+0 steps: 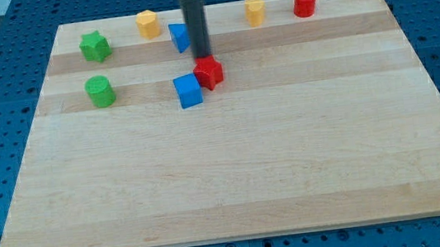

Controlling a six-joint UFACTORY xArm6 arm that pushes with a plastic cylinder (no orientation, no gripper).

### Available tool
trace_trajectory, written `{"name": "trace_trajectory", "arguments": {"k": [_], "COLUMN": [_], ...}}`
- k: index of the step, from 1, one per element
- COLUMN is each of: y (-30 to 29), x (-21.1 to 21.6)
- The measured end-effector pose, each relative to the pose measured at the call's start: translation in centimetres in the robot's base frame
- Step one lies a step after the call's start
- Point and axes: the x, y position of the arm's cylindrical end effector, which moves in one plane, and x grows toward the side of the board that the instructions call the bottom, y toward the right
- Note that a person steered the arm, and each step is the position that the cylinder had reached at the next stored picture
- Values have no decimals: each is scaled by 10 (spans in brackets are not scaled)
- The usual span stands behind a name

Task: Move the blue triangle towards green circle

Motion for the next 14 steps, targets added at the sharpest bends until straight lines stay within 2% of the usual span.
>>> {"name": "trace_trajectory", "arguments": {"k": [1,2,3,5,6,8,9,10,12,13,14], "y": [33,21,-12,-83,-99,-78,-46,-37,-63,-64,-45], "x": [-20,-69,-89,-86,-70,-101,-92,-76,-27,-24,-43]}}
